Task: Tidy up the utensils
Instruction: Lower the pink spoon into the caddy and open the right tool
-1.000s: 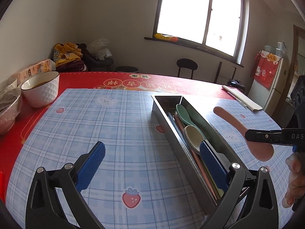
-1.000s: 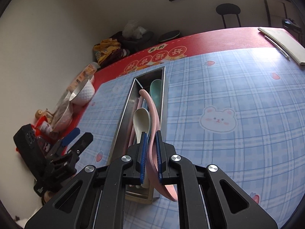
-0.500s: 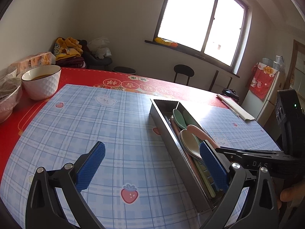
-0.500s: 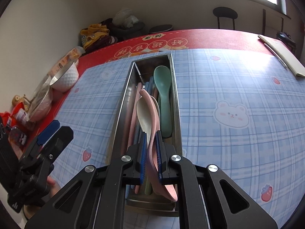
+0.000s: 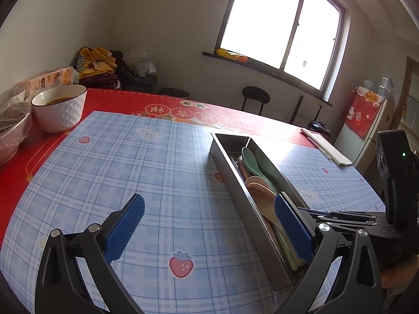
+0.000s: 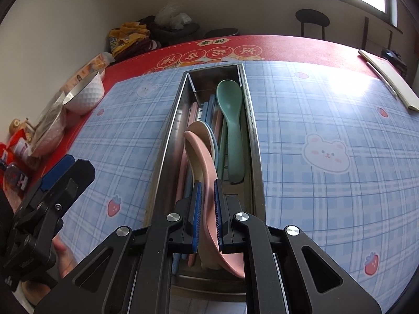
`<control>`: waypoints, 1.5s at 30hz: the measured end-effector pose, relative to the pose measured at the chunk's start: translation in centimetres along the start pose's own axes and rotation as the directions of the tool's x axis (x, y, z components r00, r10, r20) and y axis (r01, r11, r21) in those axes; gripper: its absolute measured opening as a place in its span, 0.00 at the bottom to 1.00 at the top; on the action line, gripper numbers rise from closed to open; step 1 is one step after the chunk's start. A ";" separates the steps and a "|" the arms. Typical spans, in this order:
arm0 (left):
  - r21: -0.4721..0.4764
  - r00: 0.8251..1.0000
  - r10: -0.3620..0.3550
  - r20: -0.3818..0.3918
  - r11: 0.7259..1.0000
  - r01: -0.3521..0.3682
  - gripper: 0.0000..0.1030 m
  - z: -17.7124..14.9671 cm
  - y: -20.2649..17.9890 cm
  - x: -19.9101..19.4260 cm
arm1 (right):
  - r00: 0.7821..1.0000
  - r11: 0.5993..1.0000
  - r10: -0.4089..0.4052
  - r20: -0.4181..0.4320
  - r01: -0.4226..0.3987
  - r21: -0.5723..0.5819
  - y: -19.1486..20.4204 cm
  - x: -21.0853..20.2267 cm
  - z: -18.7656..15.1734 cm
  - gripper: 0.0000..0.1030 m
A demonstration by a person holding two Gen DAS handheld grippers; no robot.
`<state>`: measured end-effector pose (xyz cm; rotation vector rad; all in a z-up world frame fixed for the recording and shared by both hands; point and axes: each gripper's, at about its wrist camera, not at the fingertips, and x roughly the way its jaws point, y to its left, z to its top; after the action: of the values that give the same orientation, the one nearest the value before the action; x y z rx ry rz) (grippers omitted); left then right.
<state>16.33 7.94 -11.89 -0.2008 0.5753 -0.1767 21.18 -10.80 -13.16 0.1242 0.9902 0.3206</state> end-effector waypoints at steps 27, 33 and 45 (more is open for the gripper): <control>0.007 1.000 0.015 -0.016 1.000 -0.015 0.94 -0.2 -0.2 0.4 | 0.988 0.984 0.150 -0.029 -0.147 0.096 -1.9 -2.3 -2.6 0.09; 0.018 1.000 0.019 -0.018 1.000 -0.019 0.94 -0.1 -0.3 0.4 | 0.983 0.976 0.180 -0.040 -0.173 0.131 -1.7 -1.8 -3.2 0.09; 0.113 0.999 0.035 -0.016 0.993 -0.033 0.94 0.0 -2.3 -1.5 | 0.992 0.994 0.082 0.099 -0.088 0.066 -2.9 -5.9 -2.1 0.11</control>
<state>14.90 6.02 -10.54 -0.0800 0.5842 -0.1774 17.05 -15.49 -10.32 0.2445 0.9024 0.3545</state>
